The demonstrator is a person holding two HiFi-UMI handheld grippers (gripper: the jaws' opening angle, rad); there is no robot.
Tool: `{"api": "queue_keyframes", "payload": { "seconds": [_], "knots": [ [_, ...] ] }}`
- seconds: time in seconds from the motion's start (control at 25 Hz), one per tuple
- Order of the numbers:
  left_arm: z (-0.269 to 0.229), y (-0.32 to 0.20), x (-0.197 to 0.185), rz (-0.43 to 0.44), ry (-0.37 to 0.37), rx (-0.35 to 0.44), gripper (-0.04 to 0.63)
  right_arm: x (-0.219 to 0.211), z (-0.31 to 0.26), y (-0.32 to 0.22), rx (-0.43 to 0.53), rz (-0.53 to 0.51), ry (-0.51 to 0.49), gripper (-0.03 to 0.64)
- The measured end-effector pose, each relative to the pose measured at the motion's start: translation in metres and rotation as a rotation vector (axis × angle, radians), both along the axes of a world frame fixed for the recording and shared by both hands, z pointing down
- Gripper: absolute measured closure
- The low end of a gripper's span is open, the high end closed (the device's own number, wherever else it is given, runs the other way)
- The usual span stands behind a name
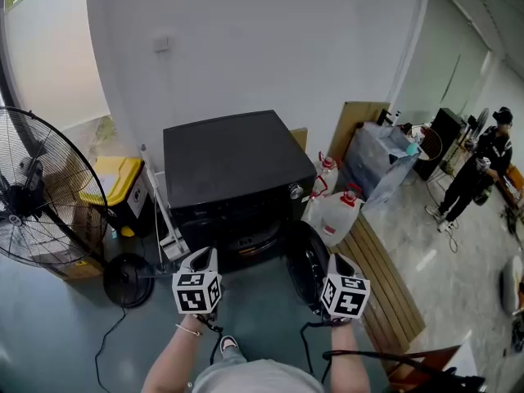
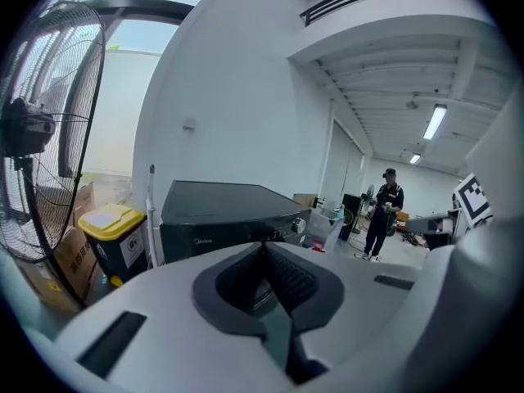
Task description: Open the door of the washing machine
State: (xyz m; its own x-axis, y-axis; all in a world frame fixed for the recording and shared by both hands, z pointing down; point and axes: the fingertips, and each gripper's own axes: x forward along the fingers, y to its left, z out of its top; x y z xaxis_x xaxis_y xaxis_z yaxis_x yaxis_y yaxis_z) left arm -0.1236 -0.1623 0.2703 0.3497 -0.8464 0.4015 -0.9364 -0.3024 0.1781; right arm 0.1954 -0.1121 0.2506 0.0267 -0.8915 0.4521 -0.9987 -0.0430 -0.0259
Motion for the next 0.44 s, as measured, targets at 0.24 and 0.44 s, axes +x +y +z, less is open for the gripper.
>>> {"api": "queue_keyframes", "payload": {
  "seconds": [0.24, 0.44],
  "knots": [
    [0.0002, 0.0003, -0.0043, -0.002, -0.005, -0.003, 0.581, -0.0026, -0.0024, 0.0004, -0.001, 0.002, -0.002, 0.612],
    [-0.0040, 0.0014, -0.0067, -0.010, -0.007, 0.017, 0.584, -0.0036, -0.0044, 0.0031, 0.001, -0.003, -0.003, 0.612]
  ]
}}
